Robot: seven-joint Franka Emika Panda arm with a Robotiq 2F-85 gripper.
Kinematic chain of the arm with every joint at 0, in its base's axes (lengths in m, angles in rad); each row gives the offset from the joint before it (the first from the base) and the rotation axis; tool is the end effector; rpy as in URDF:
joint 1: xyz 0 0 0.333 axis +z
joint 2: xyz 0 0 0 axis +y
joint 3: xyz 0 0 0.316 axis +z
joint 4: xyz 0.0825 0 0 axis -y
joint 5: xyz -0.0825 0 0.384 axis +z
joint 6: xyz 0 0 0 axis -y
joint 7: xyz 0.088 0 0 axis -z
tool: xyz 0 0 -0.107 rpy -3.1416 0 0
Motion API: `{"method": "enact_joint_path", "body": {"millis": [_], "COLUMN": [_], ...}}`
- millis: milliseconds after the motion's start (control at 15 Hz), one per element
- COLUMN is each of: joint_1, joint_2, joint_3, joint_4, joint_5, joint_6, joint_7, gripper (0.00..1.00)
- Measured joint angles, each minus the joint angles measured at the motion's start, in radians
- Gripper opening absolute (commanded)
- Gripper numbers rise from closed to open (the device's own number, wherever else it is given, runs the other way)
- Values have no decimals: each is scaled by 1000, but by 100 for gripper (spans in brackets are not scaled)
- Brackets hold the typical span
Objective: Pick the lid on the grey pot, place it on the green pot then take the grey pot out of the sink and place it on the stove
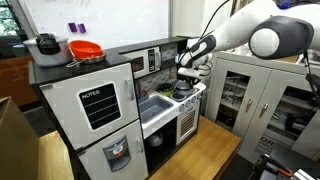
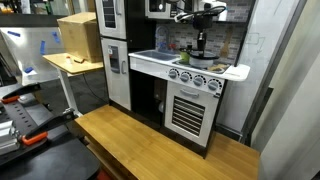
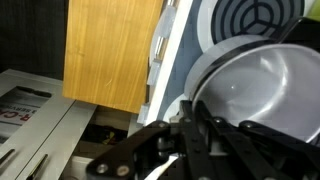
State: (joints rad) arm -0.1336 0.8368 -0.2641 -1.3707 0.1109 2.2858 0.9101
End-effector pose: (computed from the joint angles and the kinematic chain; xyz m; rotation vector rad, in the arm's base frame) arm 0.7045 -0.2452 0.2362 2.4545 -1.8313 0.1981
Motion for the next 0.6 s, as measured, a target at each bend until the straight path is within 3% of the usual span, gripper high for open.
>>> {"method": "enact_joint_path", "body": {"millis": [400, 533, 600], "joint_1": [9, 19, 22], "joint_2": [-18, -48, -64], "joint_3": [55, 56, 55], "joint_4": [32, 16, 4], "joint_5": [14, 13, 13], "joint_6": [-28, -29, -28], "joint_7": [-1, 8, 15], "gripper": [87, 99, 100]}}
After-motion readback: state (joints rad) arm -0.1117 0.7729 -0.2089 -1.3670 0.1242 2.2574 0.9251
